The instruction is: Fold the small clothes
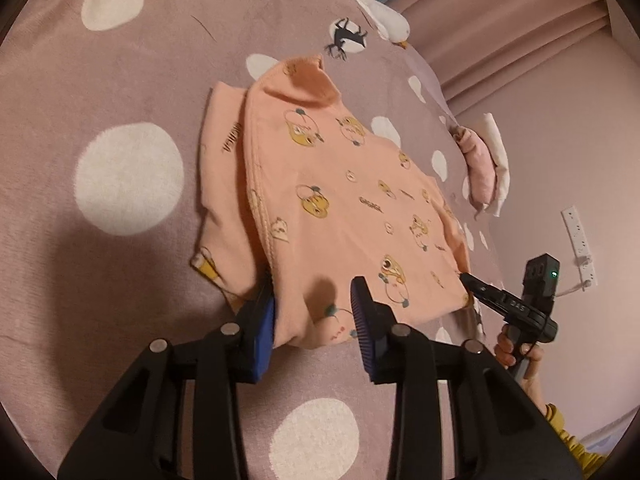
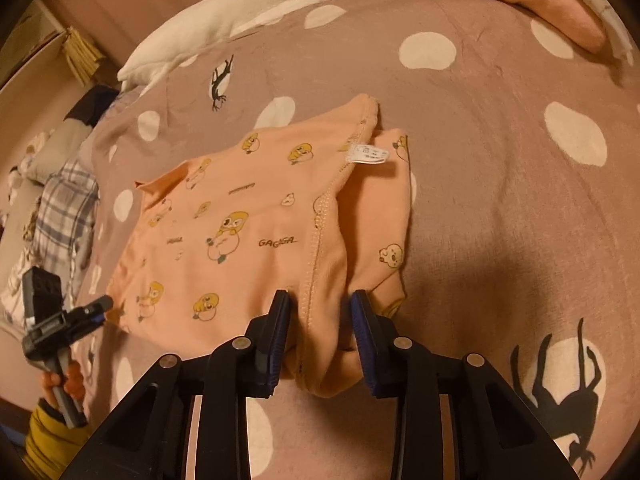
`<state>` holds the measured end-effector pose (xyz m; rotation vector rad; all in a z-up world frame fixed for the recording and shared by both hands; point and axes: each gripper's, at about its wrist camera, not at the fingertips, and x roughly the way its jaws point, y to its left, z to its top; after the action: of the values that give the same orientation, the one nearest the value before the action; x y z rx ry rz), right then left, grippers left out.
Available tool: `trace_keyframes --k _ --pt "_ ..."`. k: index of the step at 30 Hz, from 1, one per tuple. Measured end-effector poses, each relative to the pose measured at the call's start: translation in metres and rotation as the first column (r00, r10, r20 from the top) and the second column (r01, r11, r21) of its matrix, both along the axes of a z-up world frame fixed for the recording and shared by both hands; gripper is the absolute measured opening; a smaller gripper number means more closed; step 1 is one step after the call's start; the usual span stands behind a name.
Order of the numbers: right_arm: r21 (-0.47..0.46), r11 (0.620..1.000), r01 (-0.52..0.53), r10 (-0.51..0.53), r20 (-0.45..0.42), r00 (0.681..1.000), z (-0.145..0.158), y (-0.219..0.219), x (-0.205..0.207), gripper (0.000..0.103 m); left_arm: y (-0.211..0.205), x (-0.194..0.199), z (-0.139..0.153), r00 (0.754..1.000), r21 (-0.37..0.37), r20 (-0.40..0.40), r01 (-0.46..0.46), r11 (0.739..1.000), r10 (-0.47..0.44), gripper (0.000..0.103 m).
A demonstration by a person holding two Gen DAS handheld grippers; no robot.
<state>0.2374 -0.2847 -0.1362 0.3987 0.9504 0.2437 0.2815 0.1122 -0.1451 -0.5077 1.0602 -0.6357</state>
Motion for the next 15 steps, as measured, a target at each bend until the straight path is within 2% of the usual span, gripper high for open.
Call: trace_keyframes --k 2,3,7,10,13,15 --pt "-0.018 1.000 -0.019 0.019 -0.002 1.000 -0.001 0.003 0.000 0.022 -0.001 -0.002 0.001 1.000 -0.004 0.004 0.019 1.000 -0.019 0.013" --pt "-0.007 1.000 -0.027 0.027 -0.004 1.000 0.000 0.003 -0.002 0.011 -0.002 -0.003 0.001 0.999 -0.011 -0.002 0.032 0.999 -0.032 0.004" --pt "0.059 0.998 -0.023 0.022 0.022 1.000 0.005 -0.008 -0.013 0.006 0.006 -0.012 0.003 0.998 -0.093 0.005 0.062 0.994 -0.062 0.003" --pt "0.123 0.991 -0.043 0.036 0.060 0.998 0.015 -0.019 -0.030 0.006 0.025 -0.023 0.010 0.998 -0.206 0.039 0.059 0.977 -0.052 0.004" --pt "0.122 0.990 -0.072 0.063 0.078 0.995 0.020 -0.026 -0.046 0.006 0.038 -0.032 0.008 0.998 -0.231 0.040 0.061 0.971 -0.053 0.004" --pt "0.069 0.995 -0.076 0.074 0.030 0.997 0.011 -0.027 -0.050 0.006 0.041 -0.038 0.002 0.998 -0.213 0.022 0.055 0.976 -0.052 0.003"
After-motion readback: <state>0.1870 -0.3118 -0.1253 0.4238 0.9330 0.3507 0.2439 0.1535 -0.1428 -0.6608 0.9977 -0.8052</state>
